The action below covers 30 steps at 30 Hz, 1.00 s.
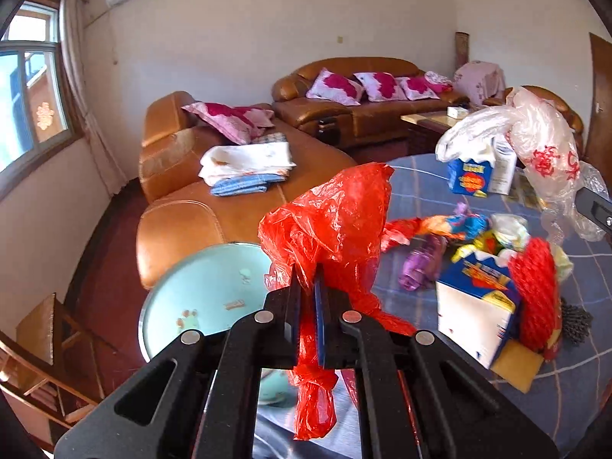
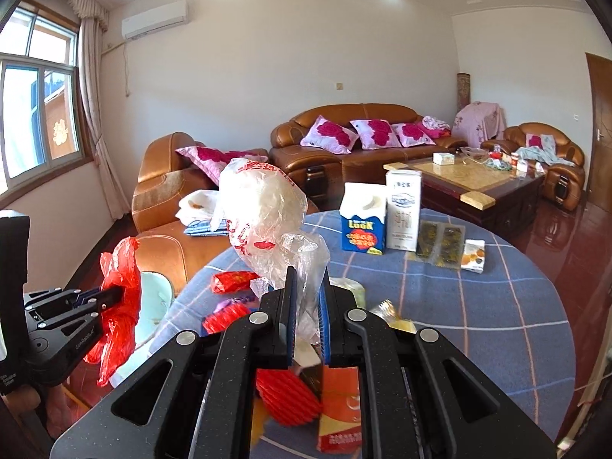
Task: Collect trash
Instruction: 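Carry both bags over the blue wastebasket and open both grippers to drop them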
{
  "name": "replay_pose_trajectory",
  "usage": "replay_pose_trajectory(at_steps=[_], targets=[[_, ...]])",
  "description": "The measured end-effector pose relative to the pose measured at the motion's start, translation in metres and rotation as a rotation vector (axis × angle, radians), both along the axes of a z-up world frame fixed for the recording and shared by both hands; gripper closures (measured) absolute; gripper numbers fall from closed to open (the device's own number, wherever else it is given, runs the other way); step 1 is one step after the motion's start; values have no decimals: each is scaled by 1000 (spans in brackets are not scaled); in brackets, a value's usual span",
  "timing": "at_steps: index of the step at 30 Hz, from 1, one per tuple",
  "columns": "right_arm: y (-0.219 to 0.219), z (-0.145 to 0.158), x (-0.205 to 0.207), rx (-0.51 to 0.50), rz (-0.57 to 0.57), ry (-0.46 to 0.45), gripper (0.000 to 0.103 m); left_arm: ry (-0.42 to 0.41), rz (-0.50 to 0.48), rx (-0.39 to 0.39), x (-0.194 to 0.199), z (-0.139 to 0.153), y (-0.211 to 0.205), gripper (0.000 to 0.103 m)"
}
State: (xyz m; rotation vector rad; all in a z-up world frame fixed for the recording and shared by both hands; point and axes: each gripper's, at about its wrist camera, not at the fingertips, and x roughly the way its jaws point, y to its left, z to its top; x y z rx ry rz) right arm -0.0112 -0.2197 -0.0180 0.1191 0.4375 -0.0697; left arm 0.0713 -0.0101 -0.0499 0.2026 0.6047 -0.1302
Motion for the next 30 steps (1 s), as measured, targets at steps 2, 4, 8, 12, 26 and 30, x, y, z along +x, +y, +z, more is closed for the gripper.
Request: replay_pose_trajectory(at_steps=[2,4,8,12,26,30], targets=[[13,4,12,-9,33,-3,92,-23,54,20,7,5,13,98],[26,4,25,-19,64,-3,92,-37,104,38,13,9,24,98],[52,1,48,-20,125,9,92,-24,183,50,27,10,48,98],[78,-3,67,-35,177,21,92,-27,240,81,35,11,63,98],[143,-22,115,-93,289,79,92,44,372,149,69,-10,104,97],[151,-30,125,-103,305,97,92,50,397,170,72,-14,110,97]])
